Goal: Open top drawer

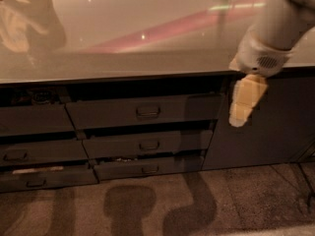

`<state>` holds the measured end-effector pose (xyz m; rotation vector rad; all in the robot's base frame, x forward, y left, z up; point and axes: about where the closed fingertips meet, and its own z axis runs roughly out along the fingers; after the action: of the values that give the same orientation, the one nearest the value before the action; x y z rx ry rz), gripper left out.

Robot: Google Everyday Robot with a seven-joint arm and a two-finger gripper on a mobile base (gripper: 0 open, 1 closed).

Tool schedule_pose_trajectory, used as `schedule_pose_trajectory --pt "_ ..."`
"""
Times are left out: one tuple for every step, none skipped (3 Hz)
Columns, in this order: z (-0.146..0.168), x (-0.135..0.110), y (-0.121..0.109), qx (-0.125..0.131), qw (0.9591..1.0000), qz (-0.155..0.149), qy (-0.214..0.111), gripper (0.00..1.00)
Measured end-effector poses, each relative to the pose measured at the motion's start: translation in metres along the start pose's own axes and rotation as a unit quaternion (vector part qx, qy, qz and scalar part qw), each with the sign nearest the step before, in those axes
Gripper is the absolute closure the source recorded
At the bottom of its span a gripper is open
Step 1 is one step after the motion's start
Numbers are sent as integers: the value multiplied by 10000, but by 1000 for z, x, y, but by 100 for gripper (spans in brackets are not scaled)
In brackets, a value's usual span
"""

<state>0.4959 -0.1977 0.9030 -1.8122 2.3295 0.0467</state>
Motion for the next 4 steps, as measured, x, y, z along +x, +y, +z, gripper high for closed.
schedule_pose_trajectory --pt "42 -26 -7 -303 9986 -303 301 0" --pt "42 -26 -7 -302 9986 -305 302 0" --pt "50 -30 -7 -411 9940 -629 789 0" --pt "60 -41 -11 -410 9861 -1108 1167 0"
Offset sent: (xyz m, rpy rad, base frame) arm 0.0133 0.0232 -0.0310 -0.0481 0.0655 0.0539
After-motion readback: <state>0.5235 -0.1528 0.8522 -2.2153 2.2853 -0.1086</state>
